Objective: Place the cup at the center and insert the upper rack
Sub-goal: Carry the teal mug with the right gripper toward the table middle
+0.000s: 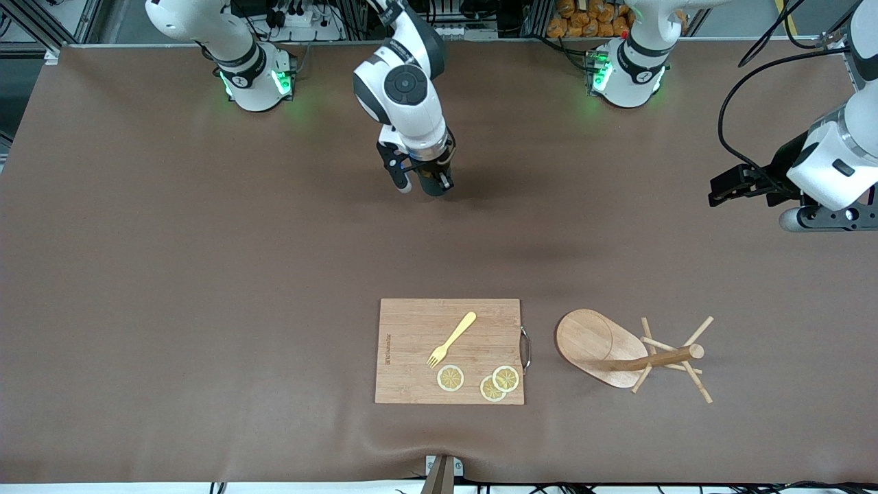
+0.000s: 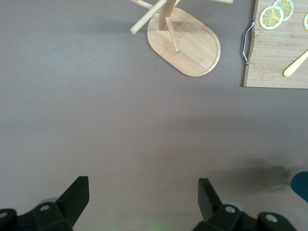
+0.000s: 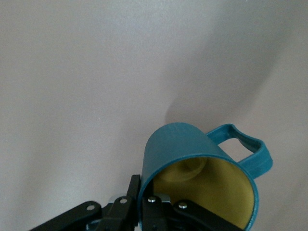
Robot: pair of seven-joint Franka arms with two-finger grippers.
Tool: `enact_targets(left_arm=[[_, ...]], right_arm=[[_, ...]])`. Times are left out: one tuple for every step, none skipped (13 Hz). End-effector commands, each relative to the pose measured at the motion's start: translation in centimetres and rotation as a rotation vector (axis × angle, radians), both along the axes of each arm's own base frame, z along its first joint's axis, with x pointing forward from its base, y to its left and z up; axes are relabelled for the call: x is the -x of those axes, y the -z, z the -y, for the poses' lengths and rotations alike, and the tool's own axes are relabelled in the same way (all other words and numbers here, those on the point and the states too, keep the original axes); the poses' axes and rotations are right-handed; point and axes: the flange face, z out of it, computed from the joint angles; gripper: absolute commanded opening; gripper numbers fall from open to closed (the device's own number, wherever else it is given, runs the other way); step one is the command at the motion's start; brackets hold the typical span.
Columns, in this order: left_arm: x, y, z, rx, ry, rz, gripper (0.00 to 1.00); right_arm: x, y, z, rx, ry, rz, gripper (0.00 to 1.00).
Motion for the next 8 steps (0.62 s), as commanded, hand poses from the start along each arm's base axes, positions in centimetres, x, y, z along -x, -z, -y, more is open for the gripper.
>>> enact_targets(left_arm=[[-0.1,-0.4,0.3,0.017,-0.018,0.003,1.0],[-0.1,-0.4,0.4,0.017,-0.017,0.003,1.0],[-0.1,-0.4,0.4,0.017,-0.017,0.003,1.0],[-0.1,-0.4,0.4,0.017,-0.017,0.003,1.0],[-0.1,-0.4,0.4,0.017,-0.017,0.003,1.0],[-0.1,-0.4,0.4,0.017,-0.017,0.003,1.0],[-0.1,-0.4,0.4,0.017,-0.017,0.003,1.0],[-0.1,-0.4,0.4,0.017,-0.015,0.003,1.0]], right_arm=[[-0.8,1.0,-1.9,0.001,0.019,0.013,0.0],[-1.1,1.5,-2.4,0.008,0.012,0.017,0.0],[-1.4,1.8,-3.0,0.008,0.008,0.021,0.0],[-1.4,2.3,-3.2,0.015,-0.003,0.022,0.0],[-1.4,2.6,-3.2,0.023,-0.023,0.028,0.0],[-1.4,2.9,-3.2,0.028,-0.038,0.029,0.0],[-1.4,3.3,-3.2,0.032,-0.033,0.029,0.0],[-1.4,3.3,-3.2,0.032,-0.038,0.029,0.0]])
